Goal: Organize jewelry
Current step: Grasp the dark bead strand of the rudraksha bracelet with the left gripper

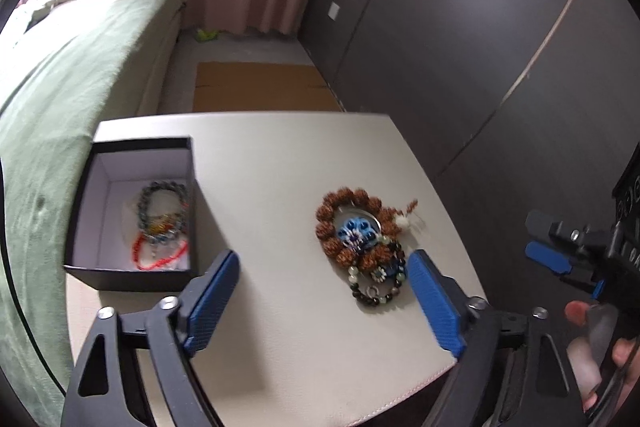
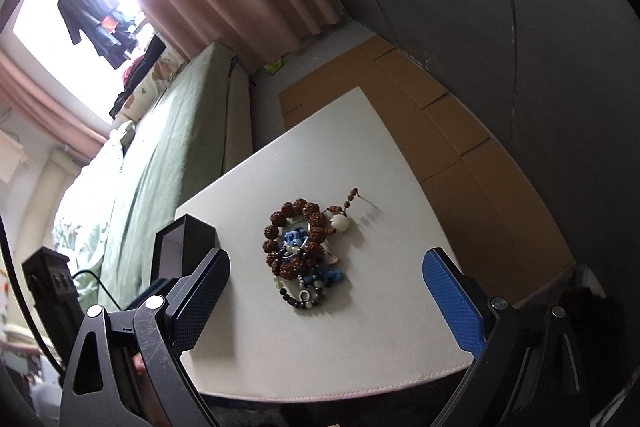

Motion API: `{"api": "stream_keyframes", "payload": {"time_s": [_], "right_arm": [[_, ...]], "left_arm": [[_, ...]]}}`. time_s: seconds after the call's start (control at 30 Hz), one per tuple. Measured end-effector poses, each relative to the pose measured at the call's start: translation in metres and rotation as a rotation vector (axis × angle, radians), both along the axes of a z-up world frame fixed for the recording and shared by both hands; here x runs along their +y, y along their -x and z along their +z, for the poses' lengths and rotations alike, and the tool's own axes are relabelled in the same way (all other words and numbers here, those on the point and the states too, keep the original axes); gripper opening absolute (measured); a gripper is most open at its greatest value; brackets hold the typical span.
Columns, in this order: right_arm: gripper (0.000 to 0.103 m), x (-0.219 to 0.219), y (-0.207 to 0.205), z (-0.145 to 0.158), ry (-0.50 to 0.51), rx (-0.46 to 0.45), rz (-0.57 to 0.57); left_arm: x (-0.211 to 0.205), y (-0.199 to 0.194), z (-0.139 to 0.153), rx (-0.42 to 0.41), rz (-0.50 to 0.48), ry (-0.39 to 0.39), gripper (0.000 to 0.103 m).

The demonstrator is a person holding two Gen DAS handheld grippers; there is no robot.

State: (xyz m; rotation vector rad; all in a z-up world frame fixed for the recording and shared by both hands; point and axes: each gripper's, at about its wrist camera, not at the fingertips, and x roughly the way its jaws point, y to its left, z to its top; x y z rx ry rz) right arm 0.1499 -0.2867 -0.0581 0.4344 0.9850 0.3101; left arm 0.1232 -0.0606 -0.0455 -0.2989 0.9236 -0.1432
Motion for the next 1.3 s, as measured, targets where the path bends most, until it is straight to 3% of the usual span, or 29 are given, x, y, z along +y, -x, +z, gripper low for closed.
{"api": "stream_keyframes", "payload": {"time_s": [0.07, 0.13, 0.33, 0.63, 0.87, 0.93, 1.0, 1.03, 1.1, 1.2, 1.3], "right_arm": [[0.099, -0.002, -0.001, -0.001, -0.011, 0.008, -0.004], [0.099, -0.005, -0.002, -0.003, -0.023, 0.016, -0.002], [0.099, -0.009, -0.007, -0.005, -0.035, 0.033, -0.004], [0.099, -0.018, -0.015, -0.011, -0.055, 0.061, -0.028], [0.099, -0.016, -0.019, -0.012, -0.046, 0.066, -0.021], [0.099, -0.014, -0.021, -0.014, -0.043, 0.073, -0.018], [0.099, -0.013, -0.021, -0.016, -0.041, 0.078, -0.016], [0.099, -0.010, -0.021, -0.017, -0.036, 0.079, -0.012], [0.099, -0.007, -0.022, -0.018, -0.029, 0.081, -0.004], [0.099, 0.000, -0.023, -0.020, -0.022, 0.087, 0.016], [0.091, 0.008, -0.025, -0.024, -0.020, 0.097, 0.036]], "left_arm": [[-0.007, -0.003, -0.006, 0.021, -0.021, -0.005, 0.069], [-0.014, -0.007, -0.014, 0.041, -0.033, -0.015, 0.064], [-0.029, -0.017, -0.034, 0.090, -0.066, -0.041, 0.060], [-0.047, -0.032, -0.058, 0.147, -0.099, -0.059, 0.042], [-0.050, -0.040, -0.072, 0.160, -0.089, -0.071, 0.039], [-0.052, -0.040, -0.072, 0.148, -0.096, -0.078, 0.036], [-0.052, -0.040, -0.074, 0.145, -0.115, -0.053, 0.011], [-0.052, -0.040, -0.075, 0.158, -0.119, -0.045, 0.008], [-0.050, -0.038, -0.072, 0.142, -0.108, -0.057, 0.008], [-0.042, -0.032, -0.052, 0.084, -0.114, -0.009, 0.008], [-0.033, -0.026, -0.035, 0.041, -0.109, 0.025, 0.008]]}}
